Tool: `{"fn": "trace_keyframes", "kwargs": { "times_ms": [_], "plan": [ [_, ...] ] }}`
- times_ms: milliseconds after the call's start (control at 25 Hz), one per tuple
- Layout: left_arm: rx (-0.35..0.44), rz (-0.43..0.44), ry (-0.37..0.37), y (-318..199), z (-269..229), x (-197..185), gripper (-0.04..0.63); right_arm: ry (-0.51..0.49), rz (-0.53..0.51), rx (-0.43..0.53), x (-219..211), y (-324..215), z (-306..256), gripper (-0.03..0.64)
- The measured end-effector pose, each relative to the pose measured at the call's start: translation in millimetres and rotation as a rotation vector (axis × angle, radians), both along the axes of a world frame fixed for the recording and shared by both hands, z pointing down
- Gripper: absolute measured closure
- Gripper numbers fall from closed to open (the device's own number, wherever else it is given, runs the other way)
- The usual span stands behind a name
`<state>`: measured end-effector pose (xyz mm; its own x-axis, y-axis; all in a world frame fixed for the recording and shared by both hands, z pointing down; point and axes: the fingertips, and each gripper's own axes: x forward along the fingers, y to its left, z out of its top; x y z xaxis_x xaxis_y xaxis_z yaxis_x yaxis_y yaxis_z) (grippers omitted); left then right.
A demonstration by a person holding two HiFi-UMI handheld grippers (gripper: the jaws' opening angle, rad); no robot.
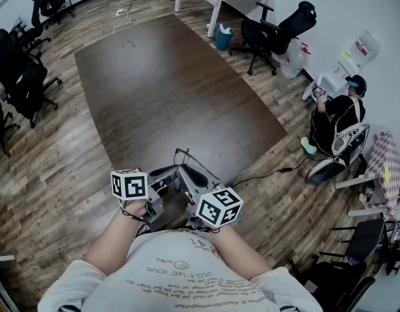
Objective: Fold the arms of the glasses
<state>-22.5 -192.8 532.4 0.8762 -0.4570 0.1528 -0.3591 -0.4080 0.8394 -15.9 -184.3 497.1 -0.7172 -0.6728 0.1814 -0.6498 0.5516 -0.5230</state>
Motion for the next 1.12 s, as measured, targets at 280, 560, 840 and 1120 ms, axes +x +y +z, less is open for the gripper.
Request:
{"fn": "trace_keyframes", "kwargs": {
  "times_ms": [280,560,840,1120],
  "plan": [
    [-0.006,-0.02,0.027,0.3,-3.4,-1.1,0.56,-0.009,-0.026,0.04,-2.7,7.0,-6.7,0.48],
    [0.015,-0.062,-0.011,-6.9,-2.4,-18.7,0.56,-0.01,-0.001,0.068,5.9,8.6,-15.0,0.469],
    [0.106,-0.096,-0.184,-18.2,2.3,-50.5,0.56,0.0,0.056,0.083,20.3,5.9,-19.2,0.469],
    [0.213,-0.096,-0.423,-22.7,7.8,-75.2,0.56,0.073,0.085,0.086,26.9,7.0,-13.6,0.469]
  ]
}}
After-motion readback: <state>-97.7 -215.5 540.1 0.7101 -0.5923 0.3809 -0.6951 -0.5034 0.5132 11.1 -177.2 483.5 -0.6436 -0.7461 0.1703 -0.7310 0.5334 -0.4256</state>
